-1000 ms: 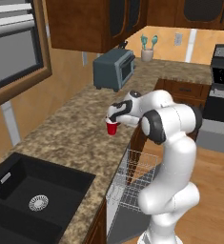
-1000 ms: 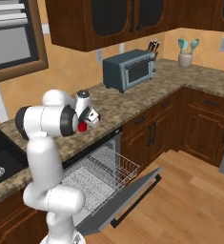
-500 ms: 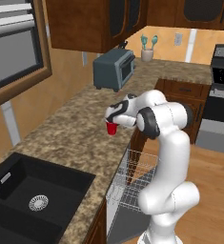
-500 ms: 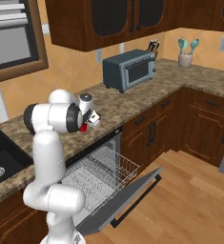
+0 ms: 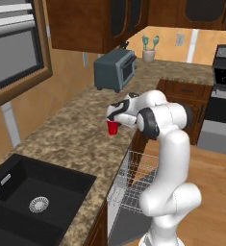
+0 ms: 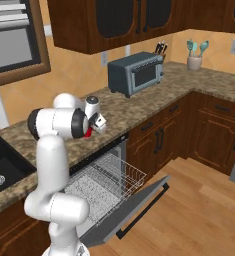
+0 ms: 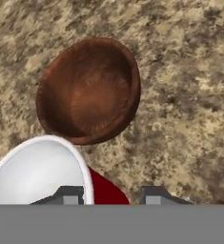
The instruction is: Pick up the cup and bowl from the counter, place them in the dishwasher, and close the dishwasher door.
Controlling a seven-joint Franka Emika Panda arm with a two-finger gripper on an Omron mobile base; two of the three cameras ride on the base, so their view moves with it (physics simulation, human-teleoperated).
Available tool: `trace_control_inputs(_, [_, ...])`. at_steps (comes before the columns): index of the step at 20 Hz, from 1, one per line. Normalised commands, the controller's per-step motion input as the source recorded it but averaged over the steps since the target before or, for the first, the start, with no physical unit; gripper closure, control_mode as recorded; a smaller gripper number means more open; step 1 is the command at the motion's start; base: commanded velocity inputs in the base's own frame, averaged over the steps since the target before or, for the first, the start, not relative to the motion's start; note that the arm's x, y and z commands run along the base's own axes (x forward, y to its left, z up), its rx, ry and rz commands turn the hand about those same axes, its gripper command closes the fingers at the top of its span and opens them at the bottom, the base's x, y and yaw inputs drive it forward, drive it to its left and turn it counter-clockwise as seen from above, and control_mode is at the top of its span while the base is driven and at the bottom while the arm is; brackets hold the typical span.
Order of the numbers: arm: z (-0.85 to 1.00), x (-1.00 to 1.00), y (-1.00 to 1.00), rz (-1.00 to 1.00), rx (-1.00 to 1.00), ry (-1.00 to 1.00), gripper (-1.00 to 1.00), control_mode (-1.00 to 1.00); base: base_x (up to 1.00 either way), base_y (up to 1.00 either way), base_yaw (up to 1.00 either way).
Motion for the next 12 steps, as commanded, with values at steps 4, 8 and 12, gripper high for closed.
trace_control_inputs(4, [-0.24,-0.63,-0.3,-0.06,0.0,0.0,1.0,-1.0,0.0,0.0,0.0])
trace_control_inputs(8, [-0.24,-0.74,-0.53,-0.12,0.03,0.0,1.0,-1.0,0.0,0.0,0.0])
trace_control_inputs(12, [-0.04,-0.85,-0.86,-0.17,0.09,0.0,1.0,-1.0,0.0,0.0,0.0])
